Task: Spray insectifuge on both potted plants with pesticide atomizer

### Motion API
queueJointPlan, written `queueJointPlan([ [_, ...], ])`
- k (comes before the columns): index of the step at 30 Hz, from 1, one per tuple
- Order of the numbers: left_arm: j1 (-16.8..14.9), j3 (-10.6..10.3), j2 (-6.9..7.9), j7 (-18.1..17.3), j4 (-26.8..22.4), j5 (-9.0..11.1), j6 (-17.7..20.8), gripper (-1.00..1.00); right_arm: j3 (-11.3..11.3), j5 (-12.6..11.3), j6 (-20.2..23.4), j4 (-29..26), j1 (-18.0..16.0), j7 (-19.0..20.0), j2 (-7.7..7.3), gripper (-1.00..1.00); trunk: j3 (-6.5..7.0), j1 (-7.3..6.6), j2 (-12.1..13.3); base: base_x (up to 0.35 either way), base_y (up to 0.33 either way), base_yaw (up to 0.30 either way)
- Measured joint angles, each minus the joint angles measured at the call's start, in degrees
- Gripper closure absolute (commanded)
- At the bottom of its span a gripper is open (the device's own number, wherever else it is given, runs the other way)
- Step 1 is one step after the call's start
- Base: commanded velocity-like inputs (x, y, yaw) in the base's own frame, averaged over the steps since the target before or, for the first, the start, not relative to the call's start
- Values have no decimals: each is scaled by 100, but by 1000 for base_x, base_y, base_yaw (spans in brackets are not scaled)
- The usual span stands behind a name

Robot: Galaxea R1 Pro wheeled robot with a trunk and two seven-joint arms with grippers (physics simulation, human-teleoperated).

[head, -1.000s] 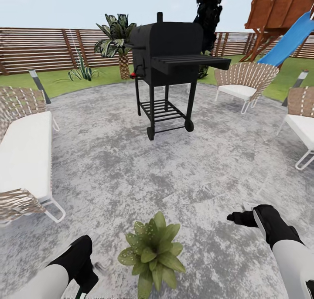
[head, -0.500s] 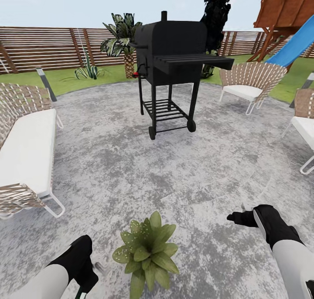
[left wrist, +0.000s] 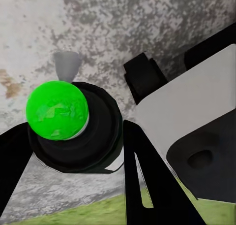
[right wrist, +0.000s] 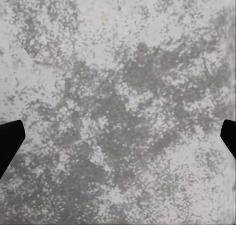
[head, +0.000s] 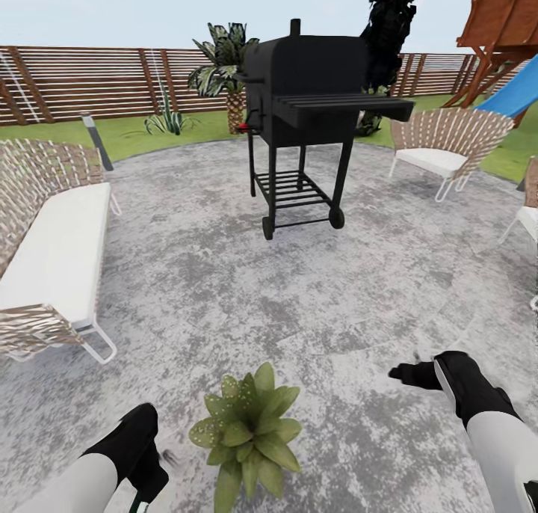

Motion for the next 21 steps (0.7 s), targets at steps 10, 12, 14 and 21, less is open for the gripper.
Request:
queueJointPlan([
  [10,2,3,1,-7,-4,-5,1,100,0,-1,-10,5,-1,0,2,-100,-9,0,0,0,-149,130],
  [12,2,3,1,-7,-4,-5,1,100,-1,-2,-11,5,-1,0,1,-100,-13,0,0,0,-8,265],
  [14,2,3,1,-7,-4,-5,1,100,-1,-2,-11,5,-1,0,1,-100,-17,0,0,0,-3,269],
  [21,2,3,1,-7,-4,-5,1,100,2,3,-11,5,-1,0,1,-100,-32,0,0,0,0,271],
])
